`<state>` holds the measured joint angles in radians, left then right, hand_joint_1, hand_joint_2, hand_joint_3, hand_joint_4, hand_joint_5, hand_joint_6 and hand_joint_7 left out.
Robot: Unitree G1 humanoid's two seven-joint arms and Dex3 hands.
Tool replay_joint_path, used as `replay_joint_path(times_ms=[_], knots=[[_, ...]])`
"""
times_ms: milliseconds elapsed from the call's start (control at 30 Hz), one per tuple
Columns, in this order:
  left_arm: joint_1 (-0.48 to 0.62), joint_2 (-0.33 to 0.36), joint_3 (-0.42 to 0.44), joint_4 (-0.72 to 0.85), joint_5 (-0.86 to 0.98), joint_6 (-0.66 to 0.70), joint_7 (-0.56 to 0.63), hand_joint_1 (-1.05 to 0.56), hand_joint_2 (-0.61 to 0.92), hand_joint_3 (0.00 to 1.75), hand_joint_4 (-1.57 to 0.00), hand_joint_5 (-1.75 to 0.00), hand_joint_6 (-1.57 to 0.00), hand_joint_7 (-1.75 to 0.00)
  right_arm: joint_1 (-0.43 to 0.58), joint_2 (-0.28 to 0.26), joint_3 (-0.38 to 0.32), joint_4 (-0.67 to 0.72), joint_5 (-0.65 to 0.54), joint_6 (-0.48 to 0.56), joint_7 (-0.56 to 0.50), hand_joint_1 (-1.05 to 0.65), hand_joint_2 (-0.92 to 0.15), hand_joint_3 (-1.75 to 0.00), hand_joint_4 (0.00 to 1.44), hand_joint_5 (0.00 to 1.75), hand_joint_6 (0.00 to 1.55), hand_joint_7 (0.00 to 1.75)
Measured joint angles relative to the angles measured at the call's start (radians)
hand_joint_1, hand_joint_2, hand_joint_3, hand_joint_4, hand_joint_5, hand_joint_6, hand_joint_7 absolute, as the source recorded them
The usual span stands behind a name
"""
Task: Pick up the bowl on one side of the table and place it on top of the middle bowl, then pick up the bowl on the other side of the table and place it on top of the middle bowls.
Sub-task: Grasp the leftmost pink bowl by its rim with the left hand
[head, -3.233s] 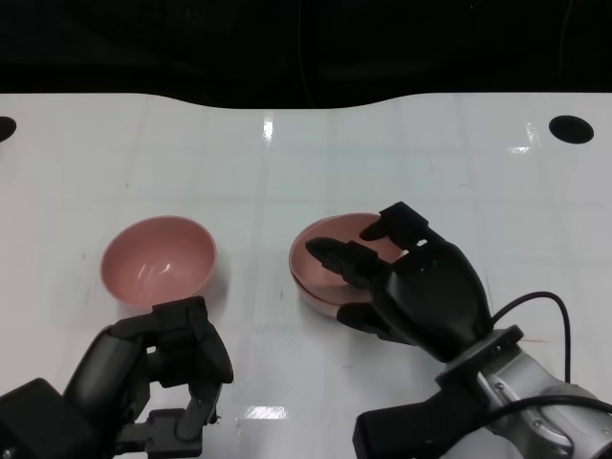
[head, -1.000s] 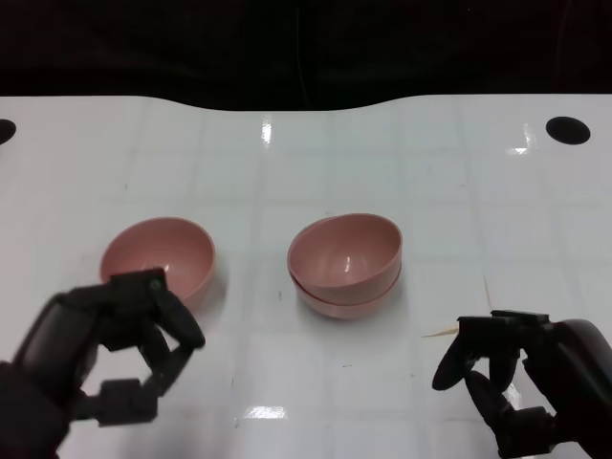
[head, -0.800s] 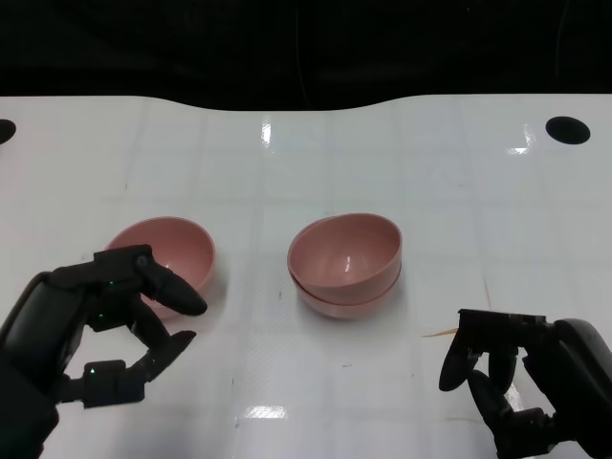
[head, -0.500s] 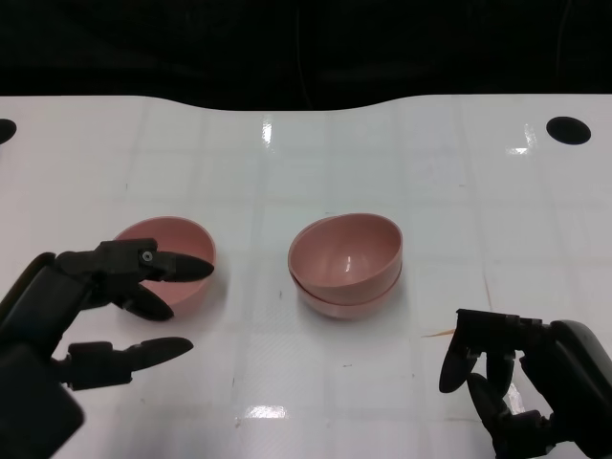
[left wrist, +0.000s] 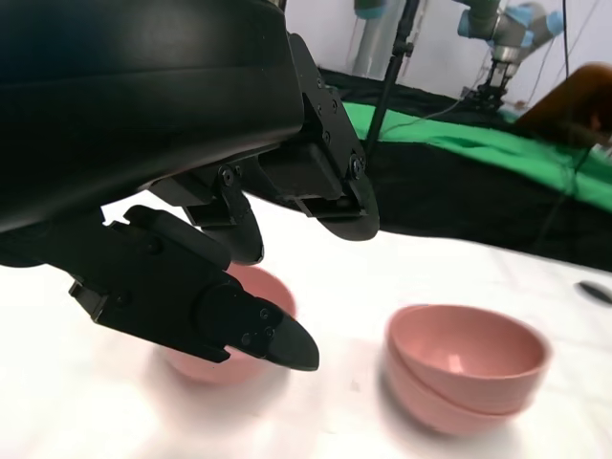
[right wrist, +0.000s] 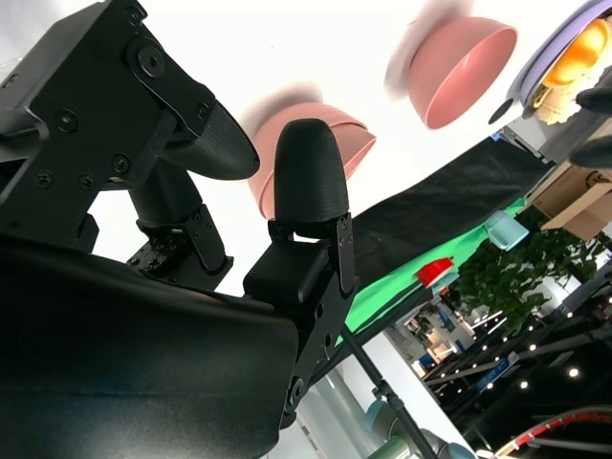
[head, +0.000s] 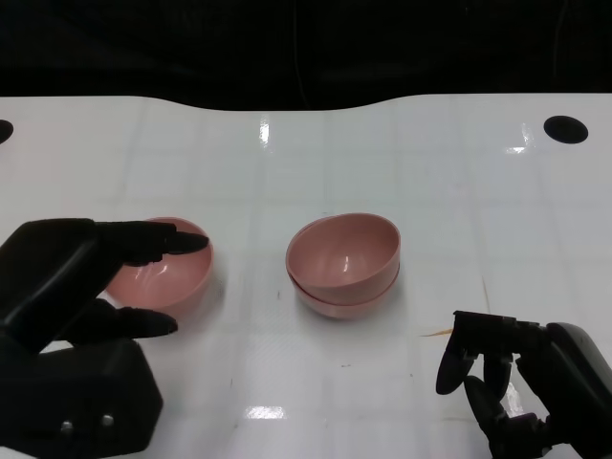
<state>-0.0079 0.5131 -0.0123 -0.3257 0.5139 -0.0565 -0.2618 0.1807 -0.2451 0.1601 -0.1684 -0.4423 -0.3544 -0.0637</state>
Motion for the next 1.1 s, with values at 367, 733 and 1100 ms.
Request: replay_joint_path(times_ms=[367,733,1100], knots=[[-0.077,0.047,-0.098,0.090,0.210,0.010,-0.013,-0.59,0.85,0.00,-0.71,-0.19,-0.67,0.00,0.000,0.002,0.000,0.000,-0.001,0.000,0.002,-0.08,-0.16,-1.64,0.90,1.75,0.81,1.45],[-0.137,0.072,-0.195,0.222,0.314,-0.016,-0.013,-0.64,0.85,0.01,-0.72,-0.11,-0.65,0.00,0.004,0.005,0.000,-0.011,0.000,0.008,0.006,-0.08,-0.15,-1.64,0.90,1.75,0.80,1.45],[-0.254,0.063,-0.313,0.443,0.420,-0.025,0.033,-0.58,0.88,0.01,-0.78,-0.08,-0.66,-0.01,0.006,0.006,0.003,-0.012,-0.001,0.010,0.013,-0.08,-0.14,-1.66,0.89,1.75,0.80,1.44]])
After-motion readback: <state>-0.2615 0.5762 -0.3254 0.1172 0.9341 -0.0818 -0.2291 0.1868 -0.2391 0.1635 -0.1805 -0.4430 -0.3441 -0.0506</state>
